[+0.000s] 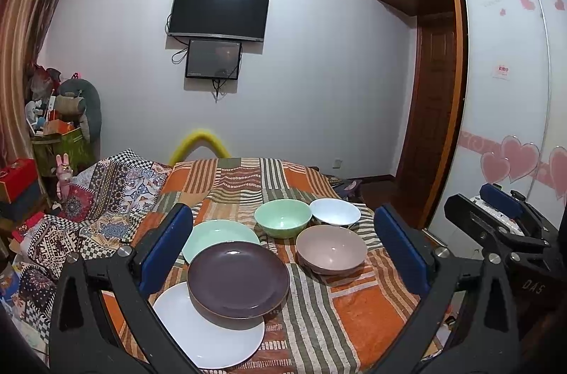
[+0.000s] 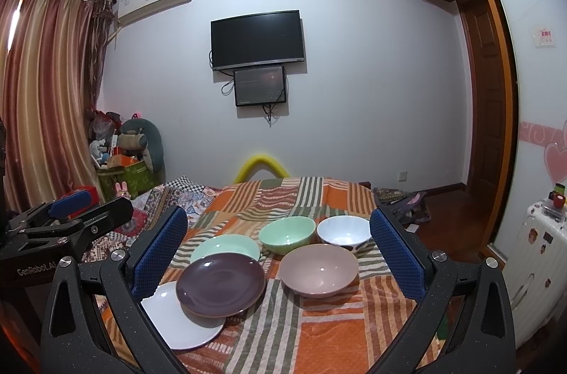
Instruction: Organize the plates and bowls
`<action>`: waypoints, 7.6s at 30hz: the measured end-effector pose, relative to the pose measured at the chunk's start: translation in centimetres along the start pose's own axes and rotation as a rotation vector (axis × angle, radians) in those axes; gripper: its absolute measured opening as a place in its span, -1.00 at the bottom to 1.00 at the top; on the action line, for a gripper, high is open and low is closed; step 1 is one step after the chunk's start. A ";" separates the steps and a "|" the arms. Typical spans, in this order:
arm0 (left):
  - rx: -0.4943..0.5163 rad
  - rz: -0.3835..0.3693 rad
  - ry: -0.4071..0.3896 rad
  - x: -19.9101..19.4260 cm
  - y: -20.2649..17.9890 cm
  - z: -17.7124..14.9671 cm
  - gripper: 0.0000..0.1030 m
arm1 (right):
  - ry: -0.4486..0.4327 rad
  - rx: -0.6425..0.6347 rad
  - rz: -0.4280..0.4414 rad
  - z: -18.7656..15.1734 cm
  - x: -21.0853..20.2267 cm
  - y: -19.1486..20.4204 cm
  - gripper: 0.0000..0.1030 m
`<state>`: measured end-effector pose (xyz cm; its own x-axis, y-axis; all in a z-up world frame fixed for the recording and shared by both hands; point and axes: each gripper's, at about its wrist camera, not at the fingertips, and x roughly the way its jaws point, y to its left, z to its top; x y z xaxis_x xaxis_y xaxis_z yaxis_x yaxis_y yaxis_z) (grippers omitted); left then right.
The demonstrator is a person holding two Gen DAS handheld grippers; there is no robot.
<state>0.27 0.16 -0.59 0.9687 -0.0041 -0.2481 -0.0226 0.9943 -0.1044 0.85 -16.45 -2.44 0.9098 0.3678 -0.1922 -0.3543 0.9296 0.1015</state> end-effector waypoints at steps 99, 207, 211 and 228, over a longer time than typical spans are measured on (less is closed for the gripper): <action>-0.116 -0.027 0.661 20.4 15.0 -11.1 -0.68 | 0.658 0.070 0.087 -11.3 19.5 0.3 -0.54; -0.112 0.120 0.577 8.8 13.5 -10.8 0.68 | 0.538 0.016 0.118 -9.0 11.2 1.0 0.41; -0.152 0.145 0.602 9.0 15.8 -12.0 0.68 | 0.568 -0.002 0.144 -9.8 12.7 2.8 0.41; -0.260 0.158 0.669 11.4 21.3 -16.7 -0.05 | 0.719 -0.061 0.213 -13.7 19.0 7.2 0.13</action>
<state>6.66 19.51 -21.75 0.5929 -0.0098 -0.8052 -0.2876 0.9314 -0.2232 12.64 -2.47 -18.76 0.4626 0.4452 -0.7667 -0.5373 0.8287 0.1570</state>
